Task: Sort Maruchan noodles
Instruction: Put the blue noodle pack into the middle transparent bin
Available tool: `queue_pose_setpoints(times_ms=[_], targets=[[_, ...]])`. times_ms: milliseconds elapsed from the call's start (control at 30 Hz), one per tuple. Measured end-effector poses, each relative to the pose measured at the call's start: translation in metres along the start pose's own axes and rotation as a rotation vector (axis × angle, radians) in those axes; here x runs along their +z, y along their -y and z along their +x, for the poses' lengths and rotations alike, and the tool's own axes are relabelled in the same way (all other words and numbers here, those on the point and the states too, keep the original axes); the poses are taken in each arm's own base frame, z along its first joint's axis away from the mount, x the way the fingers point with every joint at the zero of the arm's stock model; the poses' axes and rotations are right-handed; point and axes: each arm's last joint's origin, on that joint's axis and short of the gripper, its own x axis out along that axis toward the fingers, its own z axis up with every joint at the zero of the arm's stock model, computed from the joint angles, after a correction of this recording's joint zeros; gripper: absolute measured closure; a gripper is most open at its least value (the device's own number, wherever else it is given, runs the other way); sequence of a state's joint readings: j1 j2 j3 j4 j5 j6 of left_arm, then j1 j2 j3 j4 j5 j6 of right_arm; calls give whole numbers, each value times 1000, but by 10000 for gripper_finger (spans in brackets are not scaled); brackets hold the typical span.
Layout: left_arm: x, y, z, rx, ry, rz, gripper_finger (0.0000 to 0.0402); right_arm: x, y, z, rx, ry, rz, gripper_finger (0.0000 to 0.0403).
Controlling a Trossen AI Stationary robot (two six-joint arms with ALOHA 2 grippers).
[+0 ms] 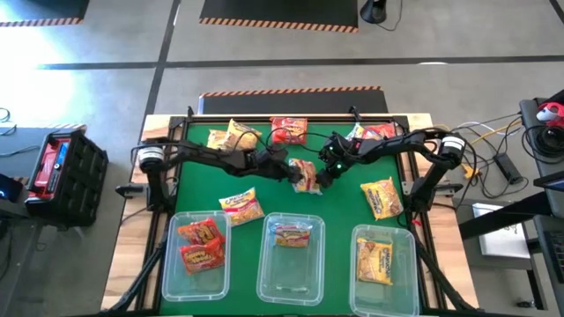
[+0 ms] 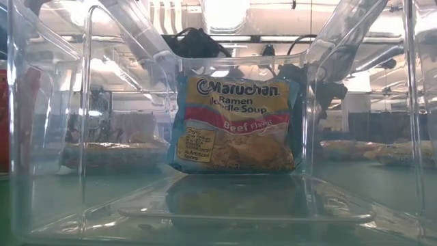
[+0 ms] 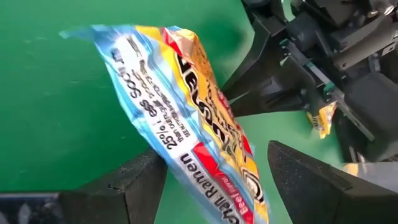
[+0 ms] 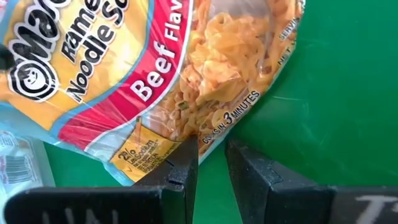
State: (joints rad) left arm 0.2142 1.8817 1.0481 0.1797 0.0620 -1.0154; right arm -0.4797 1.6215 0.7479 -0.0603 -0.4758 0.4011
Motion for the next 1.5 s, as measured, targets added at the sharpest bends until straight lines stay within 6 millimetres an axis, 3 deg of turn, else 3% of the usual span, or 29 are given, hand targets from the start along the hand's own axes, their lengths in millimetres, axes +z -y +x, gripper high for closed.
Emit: queue_pose_setpoints(times_ms=[367, 933, 1133, 1500], targets=[[2, -1, 5, -28, 21, -16, 150, 2, -1, 0, -3, 22, -9, 326], [-1, -7, 10, -1, 5, -26, 249, 5, -8, -11, 10, 55, -36, 326], [0, -6, 9, -6, 5, 0, 264, 4, -17, -30, 18, 67, -54, 326], [5, -4, 5, -14, 20, 51, 282, -4, -38, -84, -22, 156, -114, 326]])
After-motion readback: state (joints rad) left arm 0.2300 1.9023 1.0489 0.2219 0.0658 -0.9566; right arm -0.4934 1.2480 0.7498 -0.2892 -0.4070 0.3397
